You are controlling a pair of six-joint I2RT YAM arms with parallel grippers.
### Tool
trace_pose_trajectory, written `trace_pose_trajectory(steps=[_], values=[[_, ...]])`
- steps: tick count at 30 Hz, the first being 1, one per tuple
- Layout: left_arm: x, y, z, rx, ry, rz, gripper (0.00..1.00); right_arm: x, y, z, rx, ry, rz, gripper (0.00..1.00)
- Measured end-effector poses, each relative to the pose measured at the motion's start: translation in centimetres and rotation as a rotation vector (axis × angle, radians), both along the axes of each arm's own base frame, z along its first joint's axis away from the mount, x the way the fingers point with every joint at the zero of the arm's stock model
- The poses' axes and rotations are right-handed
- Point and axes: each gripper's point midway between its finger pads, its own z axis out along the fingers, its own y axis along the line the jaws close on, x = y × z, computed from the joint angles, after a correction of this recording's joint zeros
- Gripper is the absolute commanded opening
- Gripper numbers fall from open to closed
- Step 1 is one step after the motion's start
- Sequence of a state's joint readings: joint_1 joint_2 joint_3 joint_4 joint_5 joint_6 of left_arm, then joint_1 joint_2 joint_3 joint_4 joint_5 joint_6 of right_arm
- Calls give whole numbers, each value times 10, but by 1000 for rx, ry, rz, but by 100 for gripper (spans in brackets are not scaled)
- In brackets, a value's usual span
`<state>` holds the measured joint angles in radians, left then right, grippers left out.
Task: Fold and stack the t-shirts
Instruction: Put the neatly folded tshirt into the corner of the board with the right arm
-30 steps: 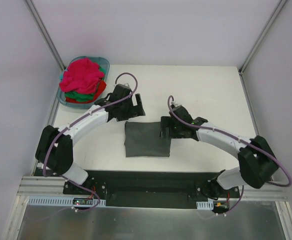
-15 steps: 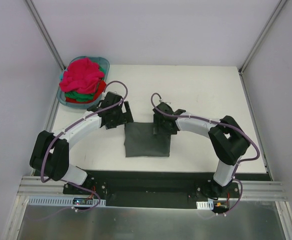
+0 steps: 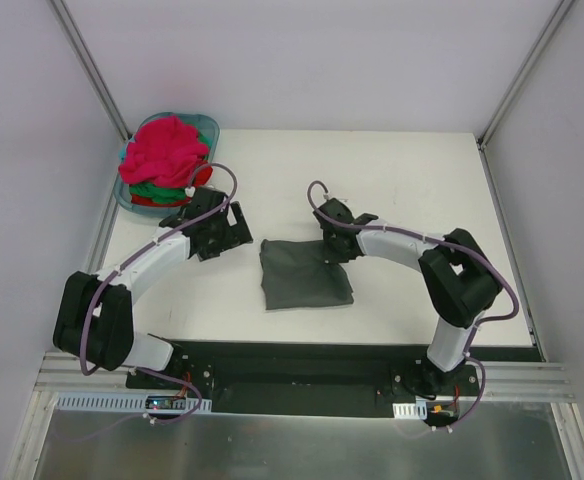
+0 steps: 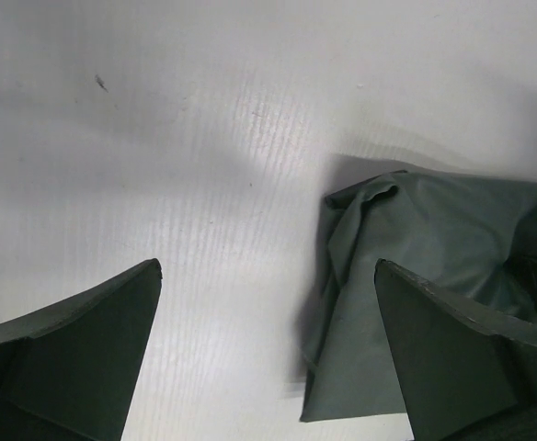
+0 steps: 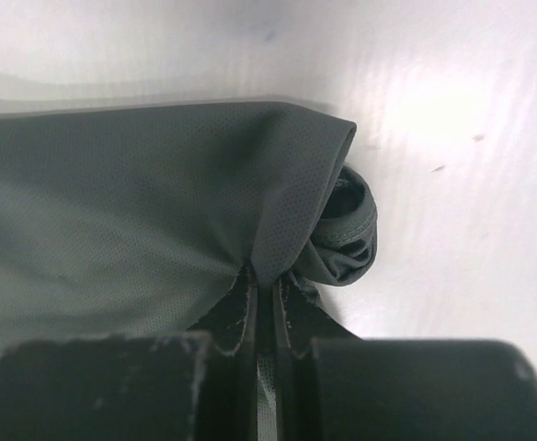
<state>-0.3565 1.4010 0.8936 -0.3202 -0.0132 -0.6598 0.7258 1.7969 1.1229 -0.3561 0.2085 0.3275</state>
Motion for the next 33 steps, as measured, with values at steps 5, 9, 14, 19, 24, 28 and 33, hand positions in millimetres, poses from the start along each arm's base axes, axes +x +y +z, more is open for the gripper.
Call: trace_pose_trajectory(steps=[5, 9, 14, 19, 24, 28, 33], values=[[-2, 10, 6, -4, -25, 18, 99, 22, -31, 0, -32, -5, -5, 0], [-1, 13, 14, -4, -56, 22, 99, 44, -67, 3, -62, -9, -28, 0], [0, 20, 15, 5, -62, 40, 99, 89, -118, 17, -95, -20, -67, 0], [2, 27, 14, 13, -62, 61, 99, 144, -175, 22, -183, -36, -91, 0], [4, 33, 14, 31, -71, 79, 99, 197, -227, 10, -196, -19, -107, 0], [6, 38, 14, 58, -80, 96, 99, 246, -272, 13, -189, -59, -149, 0], [16, 40, 18, 80, -91, 103, 99, 300, -317, 22, -98, -160, -220, 3]])
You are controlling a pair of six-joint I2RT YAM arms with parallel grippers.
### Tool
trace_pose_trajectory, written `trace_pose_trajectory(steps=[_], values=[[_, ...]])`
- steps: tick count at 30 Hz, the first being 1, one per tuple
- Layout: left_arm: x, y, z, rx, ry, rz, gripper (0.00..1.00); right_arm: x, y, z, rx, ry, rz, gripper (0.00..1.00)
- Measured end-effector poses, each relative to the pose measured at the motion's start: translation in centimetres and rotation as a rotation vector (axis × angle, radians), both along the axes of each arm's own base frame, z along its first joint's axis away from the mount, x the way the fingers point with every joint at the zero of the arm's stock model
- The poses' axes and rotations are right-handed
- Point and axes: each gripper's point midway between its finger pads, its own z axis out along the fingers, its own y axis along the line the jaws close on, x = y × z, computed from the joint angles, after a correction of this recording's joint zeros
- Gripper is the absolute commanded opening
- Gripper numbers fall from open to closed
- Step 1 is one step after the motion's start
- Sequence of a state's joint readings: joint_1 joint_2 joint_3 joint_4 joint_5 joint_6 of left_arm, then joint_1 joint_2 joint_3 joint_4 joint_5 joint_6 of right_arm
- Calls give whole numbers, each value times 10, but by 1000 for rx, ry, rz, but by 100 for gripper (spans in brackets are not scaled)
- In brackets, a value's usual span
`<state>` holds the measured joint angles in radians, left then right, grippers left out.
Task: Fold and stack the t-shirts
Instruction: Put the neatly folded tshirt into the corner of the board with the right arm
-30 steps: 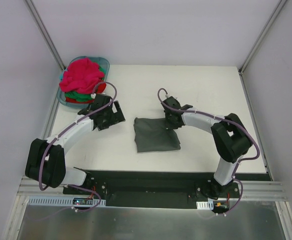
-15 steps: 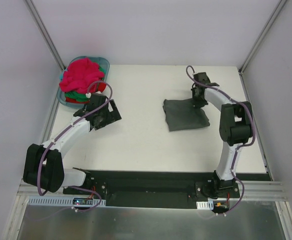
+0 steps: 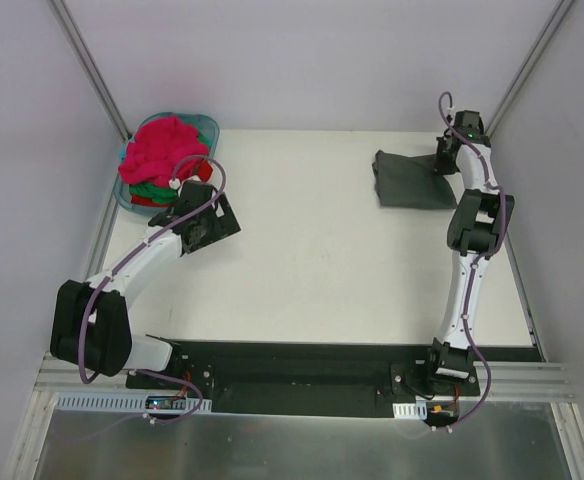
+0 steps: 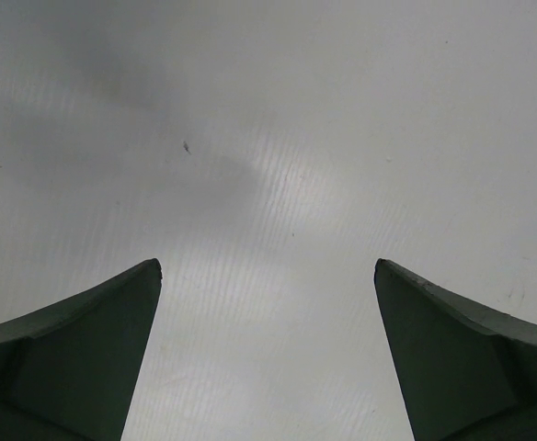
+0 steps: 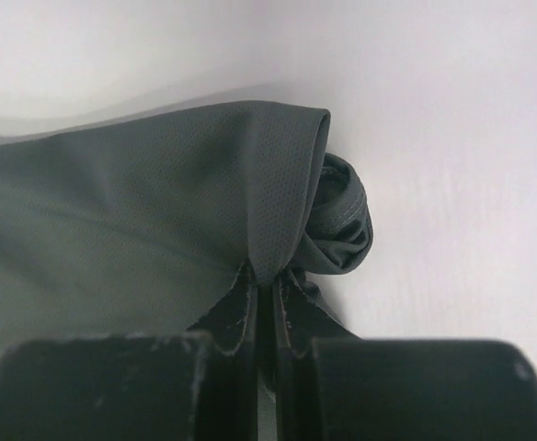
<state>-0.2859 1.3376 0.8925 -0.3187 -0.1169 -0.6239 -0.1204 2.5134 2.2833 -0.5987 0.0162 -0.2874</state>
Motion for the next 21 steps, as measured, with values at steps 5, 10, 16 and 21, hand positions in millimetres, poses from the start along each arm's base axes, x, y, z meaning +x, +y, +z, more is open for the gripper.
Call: trace_pose_trajectory(steps=[5, 10, 16, 21], values=[[11, -3, -1, 12, 10, -9, 99, 10, -36, -2, 56, -40, -50, 10], [17, -5, -2, 14, 17, -11, 99, 18, -50, 1, 19, -81, -44, 10], [20, -6, -4, 15, 30, -14, 99, 31, -49, 12, 21, -140, -18, 16], [21, -6, -3, 16, 28, -12, 99, 39, -52, 18, 59, -188, -13, 23]])
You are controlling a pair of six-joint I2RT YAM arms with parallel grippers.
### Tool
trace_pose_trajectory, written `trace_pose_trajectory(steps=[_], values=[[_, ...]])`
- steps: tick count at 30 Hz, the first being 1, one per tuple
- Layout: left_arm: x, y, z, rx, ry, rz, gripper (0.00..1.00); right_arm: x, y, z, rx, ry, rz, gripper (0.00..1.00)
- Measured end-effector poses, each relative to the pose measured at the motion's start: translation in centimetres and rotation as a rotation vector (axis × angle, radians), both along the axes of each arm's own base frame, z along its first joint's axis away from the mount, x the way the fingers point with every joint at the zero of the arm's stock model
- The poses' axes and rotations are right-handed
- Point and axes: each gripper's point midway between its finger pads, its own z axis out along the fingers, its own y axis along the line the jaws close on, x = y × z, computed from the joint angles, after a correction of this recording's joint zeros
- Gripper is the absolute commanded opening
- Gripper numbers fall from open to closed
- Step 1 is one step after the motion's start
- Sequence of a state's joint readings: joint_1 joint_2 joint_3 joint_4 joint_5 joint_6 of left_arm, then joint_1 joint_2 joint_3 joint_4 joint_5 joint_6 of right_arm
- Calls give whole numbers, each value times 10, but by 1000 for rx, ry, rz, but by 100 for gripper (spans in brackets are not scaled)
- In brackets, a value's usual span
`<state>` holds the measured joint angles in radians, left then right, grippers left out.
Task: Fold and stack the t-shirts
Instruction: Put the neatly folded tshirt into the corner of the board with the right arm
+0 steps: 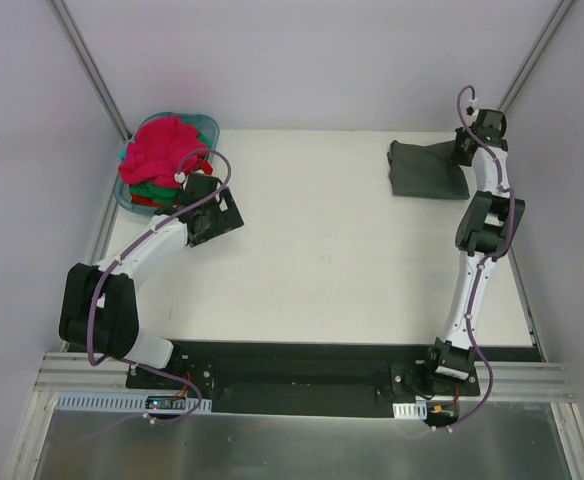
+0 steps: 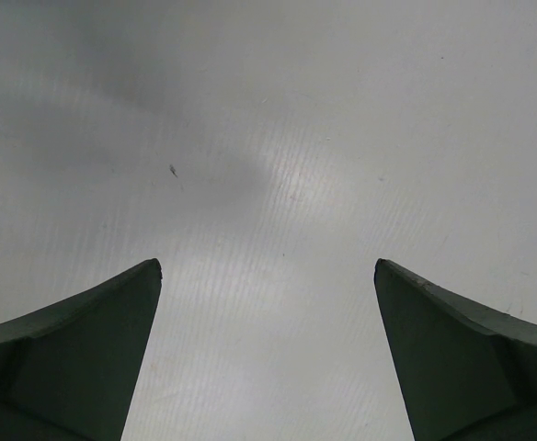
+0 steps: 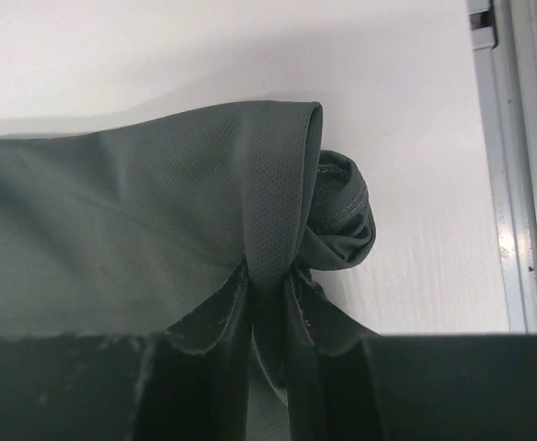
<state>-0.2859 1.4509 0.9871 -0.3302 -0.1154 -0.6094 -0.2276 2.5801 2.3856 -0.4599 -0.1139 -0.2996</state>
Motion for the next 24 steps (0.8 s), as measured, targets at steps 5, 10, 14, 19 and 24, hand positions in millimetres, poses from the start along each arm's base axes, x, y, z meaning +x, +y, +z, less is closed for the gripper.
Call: trace_pose_trajectory(steps=[5, 10, 14, 19, 24], values=[[0, 0, 2, 0, -1, 0, 99, 3, -11, 2, 16, -27, -40, 44], [0, 0, 1, 0, 0, 0, 99, 4, -20, 3, 4, -37, -77, 49], [0, 0, 3, -2, -3, 0, 99, 2, -19, 13, 8, -44, -80, 58], [-2, 0, 16, -16, -40, 0, 99, -17, -5, 57, 11, -54, -66, 62], [-24, 6, 31, -43, -104, 5, 99, -65, 29, 142, 50, -116, -24, 86]])
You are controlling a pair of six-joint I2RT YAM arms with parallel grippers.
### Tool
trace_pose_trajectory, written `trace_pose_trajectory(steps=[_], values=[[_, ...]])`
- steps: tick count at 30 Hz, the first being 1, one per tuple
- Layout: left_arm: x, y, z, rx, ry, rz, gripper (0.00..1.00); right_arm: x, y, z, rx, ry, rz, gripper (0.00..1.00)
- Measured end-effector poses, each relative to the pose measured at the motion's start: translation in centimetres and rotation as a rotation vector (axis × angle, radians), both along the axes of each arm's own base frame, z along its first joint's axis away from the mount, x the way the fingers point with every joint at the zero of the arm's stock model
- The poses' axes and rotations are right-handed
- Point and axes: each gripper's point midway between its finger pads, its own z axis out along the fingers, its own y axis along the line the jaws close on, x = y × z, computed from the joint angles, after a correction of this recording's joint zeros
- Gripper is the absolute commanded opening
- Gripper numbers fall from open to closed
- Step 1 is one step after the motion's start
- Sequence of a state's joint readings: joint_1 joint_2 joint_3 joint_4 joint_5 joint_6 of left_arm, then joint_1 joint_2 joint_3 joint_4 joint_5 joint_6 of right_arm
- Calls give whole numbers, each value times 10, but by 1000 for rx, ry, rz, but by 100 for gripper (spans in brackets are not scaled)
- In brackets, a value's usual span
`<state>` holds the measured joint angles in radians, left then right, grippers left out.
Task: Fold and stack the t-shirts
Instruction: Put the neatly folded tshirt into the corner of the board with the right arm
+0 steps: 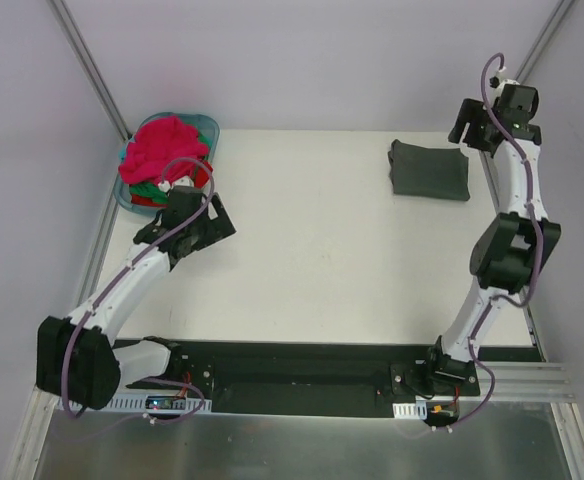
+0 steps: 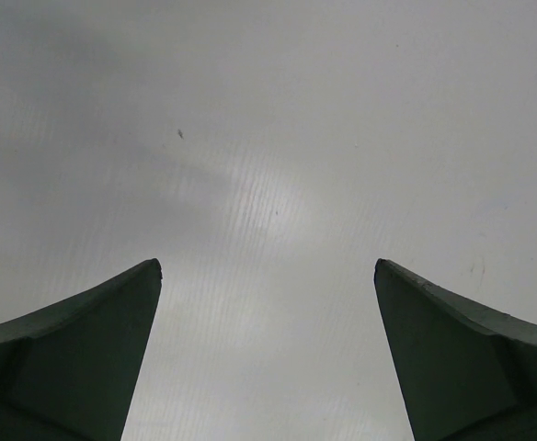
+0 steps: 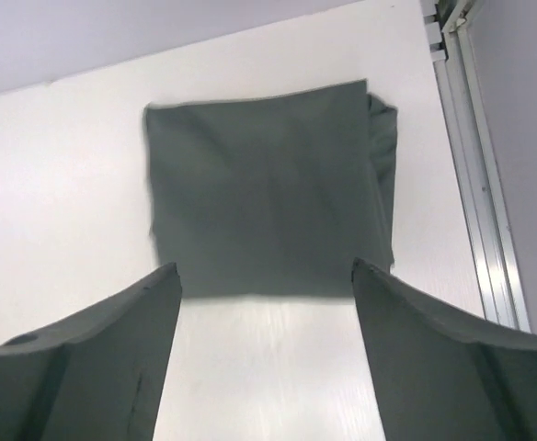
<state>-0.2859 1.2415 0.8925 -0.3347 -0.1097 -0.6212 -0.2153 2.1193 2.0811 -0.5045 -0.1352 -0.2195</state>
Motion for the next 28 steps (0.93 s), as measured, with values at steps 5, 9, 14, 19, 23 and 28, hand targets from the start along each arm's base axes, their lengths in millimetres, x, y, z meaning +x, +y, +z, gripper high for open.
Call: trace_pose_trajectory(steps=[5, 9, 14, 19, 23, 28], values=[[-27, 2, 15, -52, -65, -6, 99, -94, 59, 70, 10, -110, 81, 96], [-43, 4, 29, -94, -136, -9, 99, -178, 133, 66, 45, -147, 214, 96], [-61, 9, 41, -144, -225, 15, 99, -263, 187, -4, 133, -73, 327, 96], [-68, 14, 41, -149, -256, 32, 99, -322, 184, -86, 171, 38, 307, 96], [-70, 16, 38, -145, -256, 38, 99, -338, 171, -102, 136, -19, 267, 96], [-69, 18, 39, -135, -264, 48, 99, -333, 154, -84, 89, -186, 194, 96]])
